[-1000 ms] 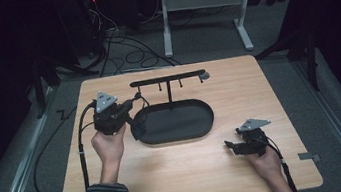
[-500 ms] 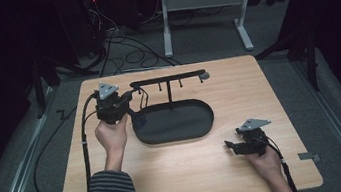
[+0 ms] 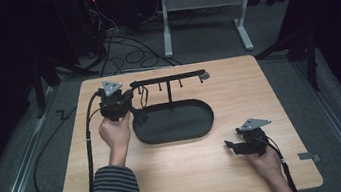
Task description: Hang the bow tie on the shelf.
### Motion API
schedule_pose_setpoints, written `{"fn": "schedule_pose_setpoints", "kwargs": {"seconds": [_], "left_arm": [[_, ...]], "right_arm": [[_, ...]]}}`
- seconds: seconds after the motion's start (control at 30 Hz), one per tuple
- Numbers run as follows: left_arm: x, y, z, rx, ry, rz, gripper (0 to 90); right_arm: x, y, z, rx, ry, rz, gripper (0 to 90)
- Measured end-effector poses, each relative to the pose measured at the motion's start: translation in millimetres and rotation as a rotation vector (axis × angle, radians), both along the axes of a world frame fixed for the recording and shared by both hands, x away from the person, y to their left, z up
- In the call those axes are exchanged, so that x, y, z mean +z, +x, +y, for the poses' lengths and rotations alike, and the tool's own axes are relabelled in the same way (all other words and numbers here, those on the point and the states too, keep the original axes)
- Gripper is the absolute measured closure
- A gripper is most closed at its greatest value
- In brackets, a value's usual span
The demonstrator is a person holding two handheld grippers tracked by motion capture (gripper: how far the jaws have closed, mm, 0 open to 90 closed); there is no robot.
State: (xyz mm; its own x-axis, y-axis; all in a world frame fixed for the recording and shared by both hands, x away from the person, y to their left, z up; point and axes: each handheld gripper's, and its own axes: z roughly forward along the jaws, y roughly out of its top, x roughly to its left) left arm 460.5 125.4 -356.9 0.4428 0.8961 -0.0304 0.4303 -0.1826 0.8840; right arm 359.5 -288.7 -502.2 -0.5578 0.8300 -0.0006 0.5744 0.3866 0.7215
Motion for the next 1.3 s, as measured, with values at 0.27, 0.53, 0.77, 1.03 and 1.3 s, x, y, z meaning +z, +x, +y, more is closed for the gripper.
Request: {"fn": "schedule_pose_setpoints", "kwargs": {"seconds": [0.27, 0.53, 0.77, 1.03, 1.3], "left_arm": [[-2.1, -0.5, -0.2, -0.005, 0.007, 0.013, 84.9], [-5.9, 1.4, 0.4, -0.017, 0.003, 0.033, 85.0], [-2.1, 0.5, 2.0, -0.022, -0.015, 0.025, 82.9], [-3.7, -3.4, 3.5, -0.046, -0.016, 0.041, 77.6], [-4.5, -9.6, 10.4, -0.07, -0.024, 0.05, 72.6]], "right_arm": [[0.0, -0.2, 0.2, -0.002, 0.0, 0.002, 31.3], [0.1, -0.3, 0.3, -0.002, -0.001, 0.002, 31.3], [0.0, -0.2, 0.3, -0.002, -0.003, 0.0, 31.3], [0.0, -0.3, 0.4, -0.002, -0.001, 0.0, 31.3], [0.0, -0.3, 0.5, -0.003, -0.001, 0.0, 31.3]]}}
